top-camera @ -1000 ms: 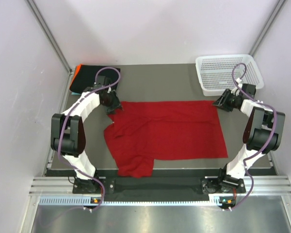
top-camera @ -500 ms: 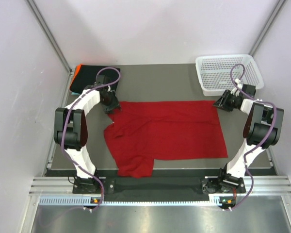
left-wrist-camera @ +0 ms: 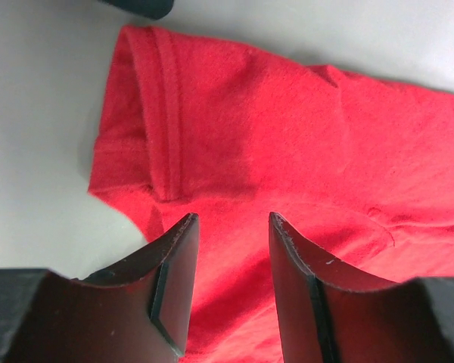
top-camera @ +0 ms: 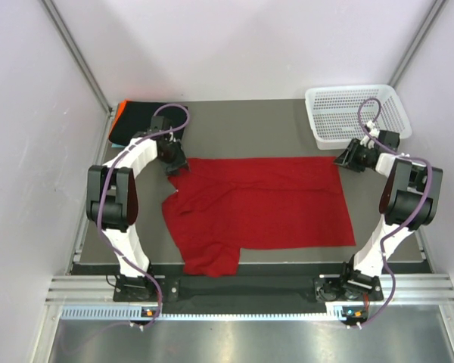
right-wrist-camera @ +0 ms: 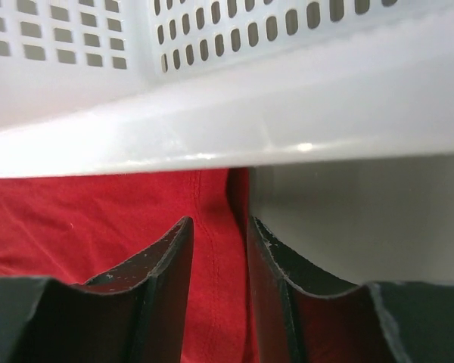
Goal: Fold and stack the t-shirts
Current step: Fold the tshirt
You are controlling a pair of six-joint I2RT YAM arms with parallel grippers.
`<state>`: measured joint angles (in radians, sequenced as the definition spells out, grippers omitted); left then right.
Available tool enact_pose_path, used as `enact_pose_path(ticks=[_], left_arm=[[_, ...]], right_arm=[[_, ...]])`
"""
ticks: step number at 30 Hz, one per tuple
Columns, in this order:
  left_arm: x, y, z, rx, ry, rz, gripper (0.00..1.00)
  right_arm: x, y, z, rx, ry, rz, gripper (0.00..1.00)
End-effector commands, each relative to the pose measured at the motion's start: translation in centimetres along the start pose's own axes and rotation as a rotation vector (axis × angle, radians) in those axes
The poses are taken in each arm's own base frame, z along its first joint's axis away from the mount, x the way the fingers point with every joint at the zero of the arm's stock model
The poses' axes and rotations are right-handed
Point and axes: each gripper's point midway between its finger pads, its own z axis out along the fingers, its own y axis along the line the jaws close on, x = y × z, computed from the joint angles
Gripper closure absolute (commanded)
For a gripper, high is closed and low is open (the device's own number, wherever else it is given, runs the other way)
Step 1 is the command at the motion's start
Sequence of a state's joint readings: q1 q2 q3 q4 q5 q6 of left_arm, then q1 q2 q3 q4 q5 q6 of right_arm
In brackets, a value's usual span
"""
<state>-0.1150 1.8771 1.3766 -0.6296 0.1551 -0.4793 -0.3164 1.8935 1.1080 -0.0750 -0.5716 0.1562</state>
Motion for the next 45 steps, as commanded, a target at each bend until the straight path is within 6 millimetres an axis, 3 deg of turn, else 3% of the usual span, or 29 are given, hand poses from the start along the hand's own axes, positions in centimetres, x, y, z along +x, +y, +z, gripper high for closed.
enact_pose_path(ticks=[1,13,19,26,30,34,40,45], left_arm=[[-1.3,-1.0,0.7,0.045,-0.019,0.020,0.53],[0.1,0.7,2.4,-0.025,0.020,0.010,0.54],[0.6,2.2,3.2,-0.098,0.030,-0.006,0.59],[2.1,4.5,4.7,-0.203,0.092,-0.021,0.59],[2.4,5.0,5.2,-0.217,0.102,-0.023,0.59],[2.4,5.0,5.4,-0.218,0.103,-0.027,0.60],[1.8,4.6,5.0,-0.210,0.086,-0.020,0.60],[1.3,4.2,4.8,-0.203,0.081,-0.016,0.60]], right_arm=[[-2.6,0.1,0.2,-0.031,-0.052,-0.075,0.64],[-2.3,0.6,1.1,-0.095,-0.039,-0.055,0.67],[-3.4,1.1,0.8,-0.103,-0.077,-0.062,0.91],[-6.0,1.7,1.3,-0.136,-0.138,-0.040,1.00],[-6.6,1.6,1.7,-0.141,-0.149,-0.035,0.98],[-6.8,2.1,2.2,-0.185,-0.143,-0.010,0.84],[-5.2,1.8,2.2,-0.173,-0.090,0.017,0.73],[-4.0,1.1,2.4,-0.139,-0.042,0.039,0.72]])
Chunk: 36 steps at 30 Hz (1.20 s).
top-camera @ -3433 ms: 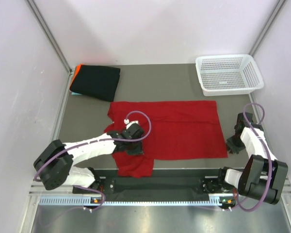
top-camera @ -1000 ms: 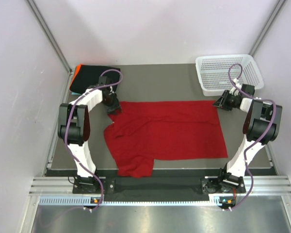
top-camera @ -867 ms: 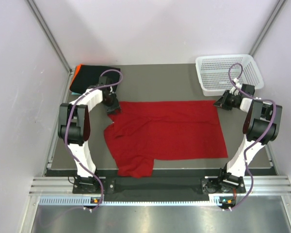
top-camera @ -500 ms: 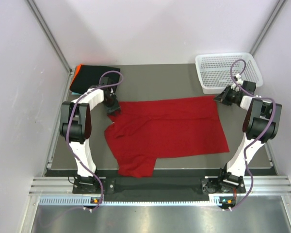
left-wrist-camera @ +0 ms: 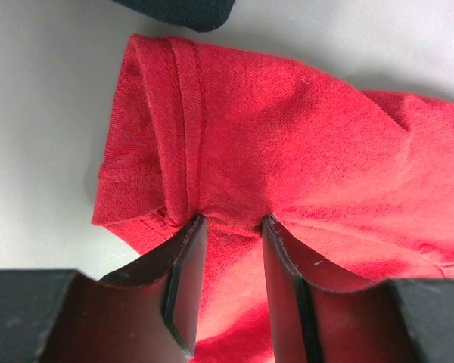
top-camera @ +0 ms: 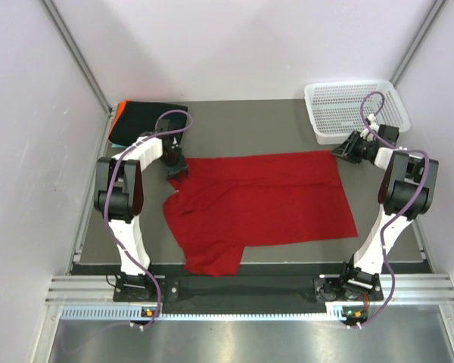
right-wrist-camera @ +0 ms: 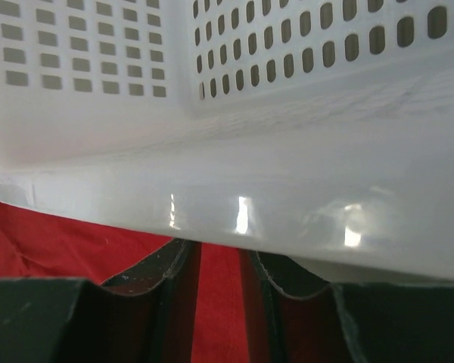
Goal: Fold and stack the t-shirts
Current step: Fold the tshirt
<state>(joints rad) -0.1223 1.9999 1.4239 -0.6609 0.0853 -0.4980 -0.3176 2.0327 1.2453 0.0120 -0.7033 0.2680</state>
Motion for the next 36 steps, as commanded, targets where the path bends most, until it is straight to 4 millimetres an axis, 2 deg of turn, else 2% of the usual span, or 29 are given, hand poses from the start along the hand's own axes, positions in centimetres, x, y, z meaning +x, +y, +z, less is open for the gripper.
enact_pose_path(ticks=[1,8,17,19,22,26,29,31,36], left_arm=[[0.3,2.1,1.8,-0.095,0.016,0.008,0.60],[0.2,2.1,1.7,-0.094,0.015,0.010,0.60],[0.3,2.2,1.8,-0.096,0.015,0.005,0.60],[0.4,2.2,1.8,-0.098,0.018,0.006,0.59],[0.2,2.9,1.9,-0.132,0.008,0.007,0.60],[0.5,3.4,2.2,-0.159,0.012,-0.003,0.60],[1.0,4.0,2.6,-0.183,0.026,-0.009,0.60],[1.2,4.1,2.7,-0.187,0.030,-0.010,0.60],[1.2,4.4,2.7,-0.201,0.030,-0.010,0.59]], right_arm=[[-0.7,-0.3,-0.3,0.006,0.001,-0.024,0.73],[0.4,-0.7,-0.1,0.010,0.051,0.003,0.78],[1.1,-0.8,-0.4,0.020,0.068,-0.002,0.77],[1.0,-0.8,-0.4,0.020,0.061,-0.004,0.83],[-0.3,-0.4,-0.4,0.011,0.013,-0.021,1.00],[-3.4,0.5,-0.2,-0.019,-0.115,-0.052,1.00],[-4.5,1.2,-0.1,-0.045,-0.164,-0.059,1.00],[-5.0,1.3,0.1,-0.052,-0.170,-0.059,1.00],[-4.4,0.3,0.9,-0.032,-0.136,-0.037,1.00]])
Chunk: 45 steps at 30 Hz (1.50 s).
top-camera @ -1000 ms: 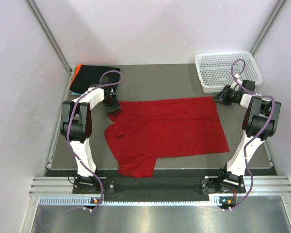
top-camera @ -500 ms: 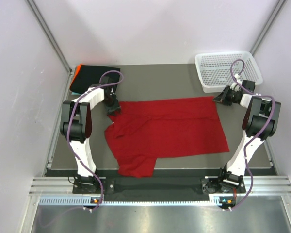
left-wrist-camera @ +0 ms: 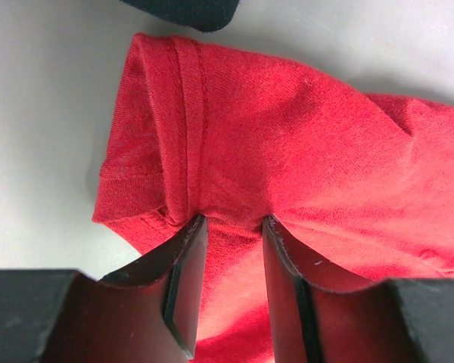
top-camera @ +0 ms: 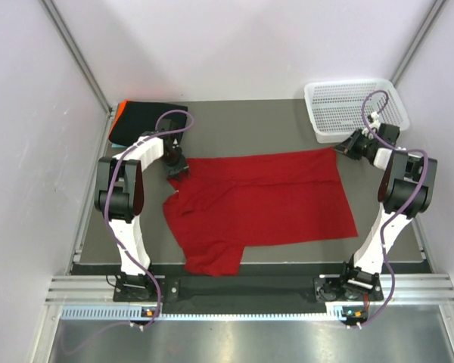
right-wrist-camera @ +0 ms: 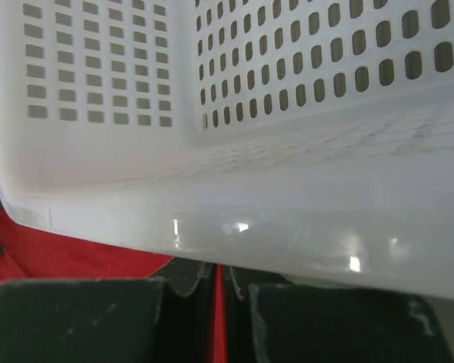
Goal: Fold and stack the t-shirts
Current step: Fold the tshirt
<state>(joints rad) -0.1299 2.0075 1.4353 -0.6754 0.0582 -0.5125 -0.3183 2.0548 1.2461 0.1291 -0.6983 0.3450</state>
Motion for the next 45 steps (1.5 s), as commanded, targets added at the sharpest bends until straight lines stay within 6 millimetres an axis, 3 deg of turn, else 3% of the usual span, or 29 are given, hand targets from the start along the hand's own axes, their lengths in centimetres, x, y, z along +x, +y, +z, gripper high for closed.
enact_pose_path(ticks=[1,5,10,15,16,18,21,23,25,26,27,28,29,30,31,32,33,34,35,37,38,39,40,41,43,45], left_arm=[[1.3,4.3,2.8,-0.176,0.035,0.001,0.59],[1.3,4.4,2.6,-0.181,0.031,-0.005,0.59],[-0.3,1.9,0.6,-0.087,-0.002,-0.015,0.59],[-2.9,-1.6,-3.7,0.011,-0.069,0.026,0.58],[-3.4,-2.1,-4.7,0.023,-0.085,0.035,0.58],[-3.9,-3.1,-6.8,0.071,-0.124,0.052,0.57],[-3.9,-3.4,-8.9,0.102,-0.160,0.077,0.56],[-3.3,-2.7,-9.2,0.086,-0.147,0.084,0.56],[-2.7,-1.4,-9.2,0.066,-0.135,0.065,0.57],[-2.4,-0.8,-9.1,0.066,-0.128,0.045,0.57],[-3.2,0.1,-9.5,0.076,-0.161,0.009,0.58],[-2.2,1.3,-8.7,0.075,-0.137,-0.021,0.58],[-2.4,2.1,-8.6,0.077,-0.146,-0.063,0.58],[-3.6,3.8,-8.5,0.083,-0.181,-0.118,0.59],[-3.1,4.5,-7.9,0.090,-0.160,-0.140,0.60],[-3.1,5.1,-7.2,0.089,-0.146,-0.159,0.60],[-3.4,5.5,-6.9,0.100,-0.140,-0.176,0.60],[-3.7,5.2,-6.6,0.117,-0.141,-0.171,0.61],[-3.7,4.9,-6.5,0.134,-0.132,-0.162,0.61],[-4.2,4.8,-5.8,0.142,-0.144,-0.159,0.61],[-4.2,4.7,-5.5,0.148,-0.148,-0.150,0.60],[-4.4,4.8,-5.3,0.151,-0.157,-0.147,0.60],[-4.4,4.7,-5.1,0.156,-0.158,-0.143,0.60],[-4.7,4.7,-4.6,0.163,-0.164,-0.133,0.60],[-4.9,4.1,-4.3,0.192,-0.159,-0.126,0.60],[-5.1,3.7,-3.8,0.217,-0.162,-0.110,0.60]], right_arm=[[-2.7,0.0,0.5,-0.005,-0.063,-0.051,1.00],[-2.1,-0.7,0.8,0.009,-0.034,-0.031,1.00],[-1.6,-0.2,0.4,0.018,0.023,0.016,0.85],[-3.0,1.1,-2.8,0.147,0.057,0.069,0.70],[-2.1,0.1,-3.8,0.239,0.087,0.108,0.70],[-2.1,0.3,-5.4,0.309,0.084,0.131,0.68],[-0.9,0.4,-7.8,0.404,0.088,0.192,0.66],[-0.8,2.1,-9.0,0.407,0.062,0.186,0.63],[0.7,2.4,-9.7,0.452,0.060,0.211,0.59],[1.0,4.5,-9.8,0.433,0.047,0.187,0.58],[2.4,5.3,-9.5,0.434,0.059,0.212,0.57],[2.7,6.4,-9.2,0.427,0.041,0.199,0.57],[3.9,9.5,-8.4,0.382,0.052,0.160,0.56],[5.7,10.4,-7.8,0.379,0.067,0.199,0.56],[6.0,11.6,-7.1,0.358,0.046,0.193,0.56],[8.4,15.0,-5.9,0.300,0.085,0.155,0.56],[10.1,15.9,-5.2,0.293,0.101,0.193,0.56],[10.7,17.6,-4.3,0.249,0.091,0.190,0.56],[13.2,20.0,-3.3,0.197,0.139,0.163,0.56],[14.8,22.4,-2.2,0.174,0.151,0.176,0.56],[17.2,24.2,-1.5,0.155,0.200,0.150,0.56],[17.6,25.7,-1.0,0.134,0.203,0.153,0.56],[18.3,26.4,-0.6,0.140,0.208,0.147,0.56],[20.4,27.3,0.1,0.141,0.247,0.132,0.56],[21.3,28.9,0.8,0.108,0.257,0.136,0.55],[22.8,29.3,1.7,0.116,0.285,0.134,0.56]])
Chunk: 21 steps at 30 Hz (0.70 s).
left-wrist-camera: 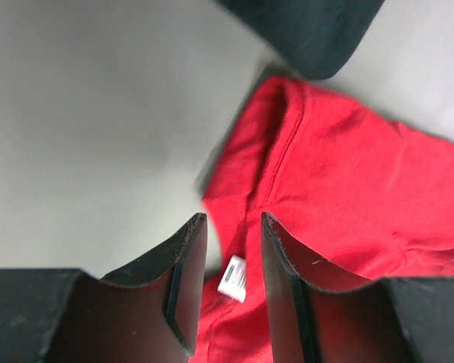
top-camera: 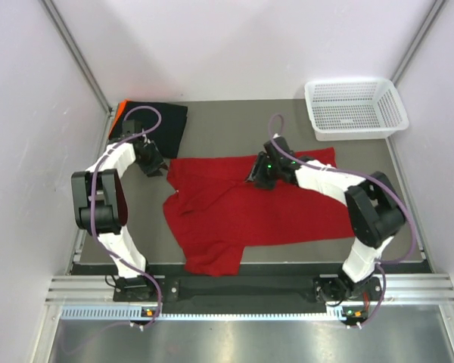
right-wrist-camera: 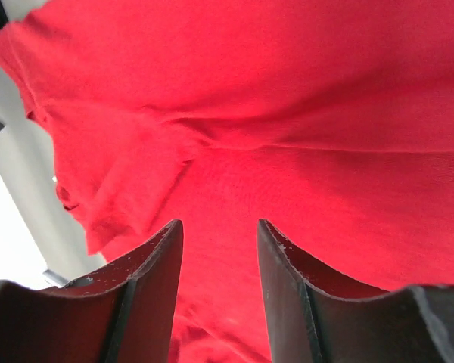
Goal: Fold and stack the t-shirts
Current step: Fold the tshirt
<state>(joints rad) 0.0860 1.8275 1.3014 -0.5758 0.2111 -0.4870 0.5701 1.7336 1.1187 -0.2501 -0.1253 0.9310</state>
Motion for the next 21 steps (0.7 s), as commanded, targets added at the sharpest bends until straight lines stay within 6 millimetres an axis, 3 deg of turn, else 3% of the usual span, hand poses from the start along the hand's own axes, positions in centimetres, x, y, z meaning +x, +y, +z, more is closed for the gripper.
enact_pose_path(ticks=[1,16,20,21], left_arm=[[-1.4,-1.3,1.2,0.080,-0.042,0.043,0.60],[1.7,1.1,4.8,-0.034,0.039,0.036,0.66],[0.2,0.7,4.2,-0.065,0.005,0.040,0.93],[-1.5,0.4,3.7,-0.086,-0.044,0.053,0.96]], right_arm=[[-1.5,3.8,1.0,-0.078,-0.070,0.047,0.55],[-0.2,4.1,2.7,-0.103,-0.037,0.035,0.56],[-0.3,4.4,2.9,-0.106,-0.038,0.029,0.56],[-0.4,4.6,3.0,-0.107,-0.039,0.027,0.56]])
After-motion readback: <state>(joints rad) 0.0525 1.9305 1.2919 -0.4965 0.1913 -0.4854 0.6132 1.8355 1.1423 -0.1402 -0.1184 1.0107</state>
